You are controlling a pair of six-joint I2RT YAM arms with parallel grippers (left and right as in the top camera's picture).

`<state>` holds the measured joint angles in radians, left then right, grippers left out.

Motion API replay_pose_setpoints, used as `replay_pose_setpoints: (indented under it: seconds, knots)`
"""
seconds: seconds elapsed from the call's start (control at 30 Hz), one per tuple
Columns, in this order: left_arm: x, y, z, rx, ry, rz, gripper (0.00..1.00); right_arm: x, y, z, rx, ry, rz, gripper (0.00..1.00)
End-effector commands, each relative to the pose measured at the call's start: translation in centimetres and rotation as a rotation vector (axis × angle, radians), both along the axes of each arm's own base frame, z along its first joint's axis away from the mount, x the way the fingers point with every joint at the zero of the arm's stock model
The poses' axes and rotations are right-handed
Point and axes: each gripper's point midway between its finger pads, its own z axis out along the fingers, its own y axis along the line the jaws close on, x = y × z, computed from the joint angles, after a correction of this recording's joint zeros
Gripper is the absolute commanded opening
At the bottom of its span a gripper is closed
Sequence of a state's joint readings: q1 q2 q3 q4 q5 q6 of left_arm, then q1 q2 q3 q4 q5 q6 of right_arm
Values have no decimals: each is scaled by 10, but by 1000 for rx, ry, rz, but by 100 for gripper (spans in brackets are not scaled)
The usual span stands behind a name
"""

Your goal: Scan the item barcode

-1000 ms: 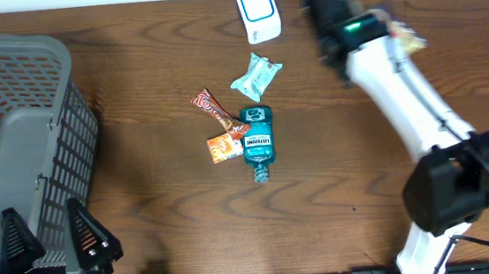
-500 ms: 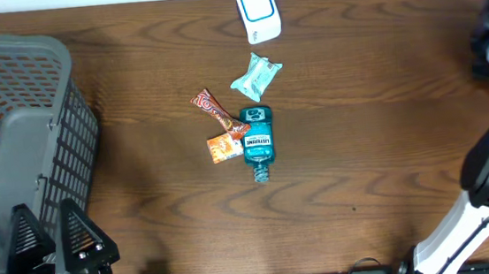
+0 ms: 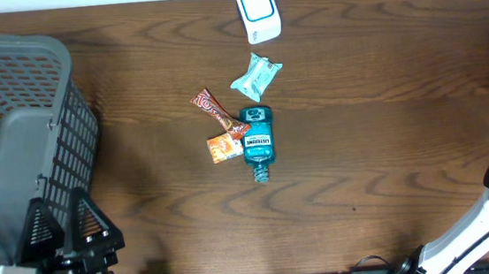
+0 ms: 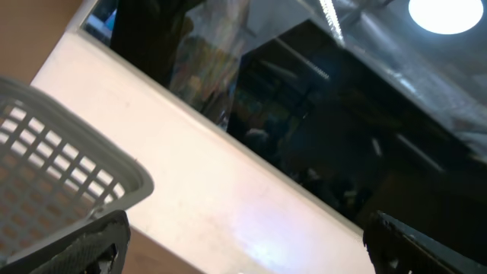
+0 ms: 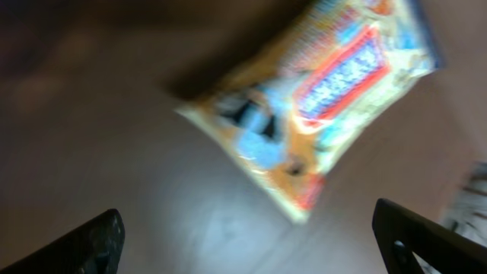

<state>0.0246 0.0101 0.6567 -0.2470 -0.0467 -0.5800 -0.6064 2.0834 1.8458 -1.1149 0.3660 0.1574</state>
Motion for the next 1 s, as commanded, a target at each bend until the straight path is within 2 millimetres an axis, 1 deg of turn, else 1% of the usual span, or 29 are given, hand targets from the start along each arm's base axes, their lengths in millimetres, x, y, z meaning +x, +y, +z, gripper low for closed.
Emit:
replay_pose_setpoints:
  seconds: [0.0,0.1,0.13,0.17,0.23,0.33,0.47,0.5,0.57,0.7,0.73,0.8,0.83,0.97]
  knots:
    - [0,-1,0,-6,-10,-10,98,56,51,44,178,-261,122,99]
    - [0,-1,0,-6,-10,-10,98,90,107,75,332,-398,253,99]
    - [0,-1,0,-6,-10,-10,98,100,130,86,352,-420,327,99]
    - [-1,-1,0,-6,-10,-10,98,106,146,92,350,-422,383,99]
    - [-1,-1,0,-28,-13,-18,98,117,182,99,331,-405,501,99]
    - [-1,-1,0,-73,-19,-32,98,131,243,99,290,-354,649,99]
    - [-1,-1,1,-79,-20,-34,98,141,318,91,189,-274,814,99]
    - [-1,-1,1,-79,-21,-34,98,143,339,89,157,-260,858,99]
    - [-1,-1,1,-80,-23,-34,98,145,374,87,114,-249,932,99]
    - [-2,-1,4,-79,-36,-35,98,145,445,81,90,-265,1071,99]
    - [-3,-1,5,-79,-38,-35,98,145,457,79,79,-270,1093,99]
    - [-3,-1,6,-78,-42,-35,98,147,475,73,43,-270,1123,99]
    - [-3,-1,6,-78,-43,-35,98,148,481,70,20,-268,1133,99]
    - [-3,-1,6,-78,-43,-35,98,151,505,46,-54,-231,1168,99]
